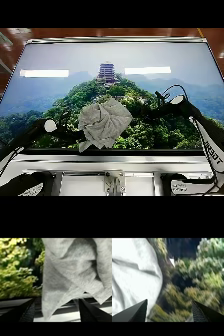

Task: Fold the shirts.

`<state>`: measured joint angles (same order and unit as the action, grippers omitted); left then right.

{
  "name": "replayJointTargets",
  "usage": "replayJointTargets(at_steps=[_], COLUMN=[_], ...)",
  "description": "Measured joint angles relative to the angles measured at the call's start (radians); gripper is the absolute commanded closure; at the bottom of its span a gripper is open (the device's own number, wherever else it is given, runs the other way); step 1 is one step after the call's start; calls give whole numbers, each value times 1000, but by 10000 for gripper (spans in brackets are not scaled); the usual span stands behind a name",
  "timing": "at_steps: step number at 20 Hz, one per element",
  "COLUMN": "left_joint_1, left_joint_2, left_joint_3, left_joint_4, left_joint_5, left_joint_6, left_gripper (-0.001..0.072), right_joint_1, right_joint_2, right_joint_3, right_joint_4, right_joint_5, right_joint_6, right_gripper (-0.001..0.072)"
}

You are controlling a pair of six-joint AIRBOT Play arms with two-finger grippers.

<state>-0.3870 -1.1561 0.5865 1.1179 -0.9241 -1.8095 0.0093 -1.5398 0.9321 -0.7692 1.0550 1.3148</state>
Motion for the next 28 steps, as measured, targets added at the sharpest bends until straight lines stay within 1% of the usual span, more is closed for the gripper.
replayJointTargets(at_steps=[1, 3, 4, 5, 6, 7, 8, 9, 11, 13, 15, 17, 19, 20, 23, 25, 26, 28], left_joint_1=[-8, -23, -29, -31, -32, -33, -34, -34, -32, -27, -22, -19, -18, -18, -18, -18, -18, -18], left_joint_2=[-16, -47, -59, -66, -72, -75, -76, -74, -51, -9, 58, 140, 224, 269, 378, 436, 460, 488], left_joint_3=[-6, -13, -16, -17, -17, -16, -12, -5, 26, 89, 205, 367, 556, 666, 950, 1061, 1096, 1134], left_joint_4=[-18, -61, -76, -85, -96, -101, -106, -109, -87, -13, 130, 294, 425, 472, 543, 565, 572, 586], left_joint_5=[22, 65, 83, 96, 107, 111, 113, 117, 117, 84, 3, -82, -132, -134, -99, -97, -113, -207], left_joint_6=[1, 1, 3, 3, 3, 7, 12, 19, 31, 33, 13, -10, -23, -29, -37, -34, -23, -2], left_gripper=[124, 448, 548, 599, 659, 673, 674, 675, 676, 676, 676, 675, 674, 675, 675, 675, 675, 675], right_joint_1=[10, 35, 49, 66, 80, 97, 111, 122, 133, 129, 109, 76, 35, 14, -41, -58, -64, -72], right_joint_2=[-15, -43, -55, -67, -79, -88, -97, -104, -106, -86, -35, 55, 171, 233, 443, 573, 633, 731], right_joint_3=[0, 0, 0, 1, 0, 1, 2, 4, 21, 59, 122, 212, 320, 377, 542, 620, 648, 681], right_joint_4=[18, 60, 89, 120, 152, 171, 181, 188, 225, 239, 235, 229, 214, 215, 204, 156, 114, 10], right_joint_5=[-10, -39, -53, -67, -80, -106, -127, -142, -154, -142, -117, -90, -74, -72, -110, -148, -160, -172], right_joint_6=[-2, -8, -10, -13, -14, -17, -18, -19, -27, -63, -105, -146, -177, -190, -212, -218, -213, -165], right_gripper=[41, 41, 42, 44, 118, 311, 555, 655, 658, 658, 658, 658, 658, 658, 658, 658, 658, 658])
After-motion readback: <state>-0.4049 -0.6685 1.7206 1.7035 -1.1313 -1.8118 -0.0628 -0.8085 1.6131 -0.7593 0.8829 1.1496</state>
